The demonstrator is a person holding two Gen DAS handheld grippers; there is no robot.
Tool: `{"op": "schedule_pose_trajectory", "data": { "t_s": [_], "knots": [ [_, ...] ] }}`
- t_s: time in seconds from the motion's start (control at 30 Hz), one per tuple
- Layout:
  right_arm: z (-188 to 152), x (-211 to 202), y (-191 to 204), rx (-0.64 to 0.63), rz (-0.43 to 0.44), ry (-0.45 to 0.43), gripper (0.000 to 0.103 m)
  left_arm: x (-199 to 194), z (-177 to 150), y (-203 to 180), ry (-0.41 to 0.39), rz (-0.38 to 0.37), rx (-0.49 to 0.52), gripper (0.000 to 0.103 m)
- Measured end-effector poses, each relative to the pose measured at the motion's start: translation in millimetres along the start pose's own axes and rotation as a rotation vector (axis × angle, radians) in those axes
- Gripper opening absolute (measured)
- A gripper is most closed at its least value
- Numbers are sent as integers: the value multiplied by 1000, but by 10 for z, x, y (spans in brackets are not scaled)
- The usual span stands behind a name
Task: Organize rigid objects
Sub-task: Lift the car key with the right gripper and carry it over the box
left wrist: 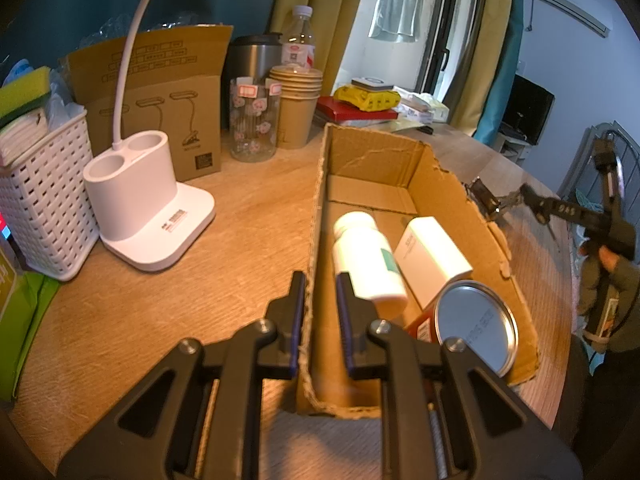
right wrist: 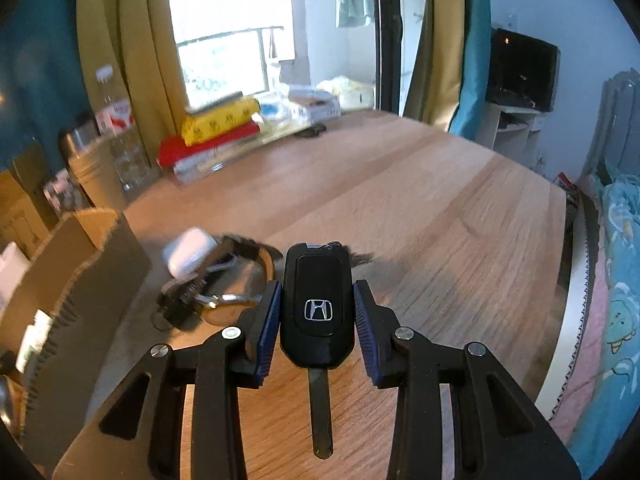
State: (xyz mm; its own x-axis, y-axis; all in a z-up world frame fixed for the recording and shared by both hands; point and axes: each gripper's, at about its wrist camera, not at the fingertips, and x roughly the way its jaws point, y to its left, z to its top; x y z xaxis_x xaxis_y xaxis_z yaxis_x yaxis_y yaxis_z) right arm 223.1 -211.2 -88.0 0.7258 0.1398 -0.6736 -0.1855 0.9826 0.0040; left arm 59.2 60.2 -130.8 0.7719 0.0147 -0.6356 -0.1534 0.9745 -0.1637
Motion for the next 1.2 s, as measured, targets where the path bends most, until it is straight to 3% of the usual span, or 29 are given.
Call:
{"op": "schedule_pose_trajectory", "data": {
  "t_s": [0.6, 1.2],
  "knots": [
    [202, -801, 539, -97, 115, -165, 38, -3, -4, -3, -1, 1, 1, 17],
    [177, -1008, 1146, -213, 217, -190, 38, -4, -4, -4, 0, 1, 1, 17]
  ]
}}
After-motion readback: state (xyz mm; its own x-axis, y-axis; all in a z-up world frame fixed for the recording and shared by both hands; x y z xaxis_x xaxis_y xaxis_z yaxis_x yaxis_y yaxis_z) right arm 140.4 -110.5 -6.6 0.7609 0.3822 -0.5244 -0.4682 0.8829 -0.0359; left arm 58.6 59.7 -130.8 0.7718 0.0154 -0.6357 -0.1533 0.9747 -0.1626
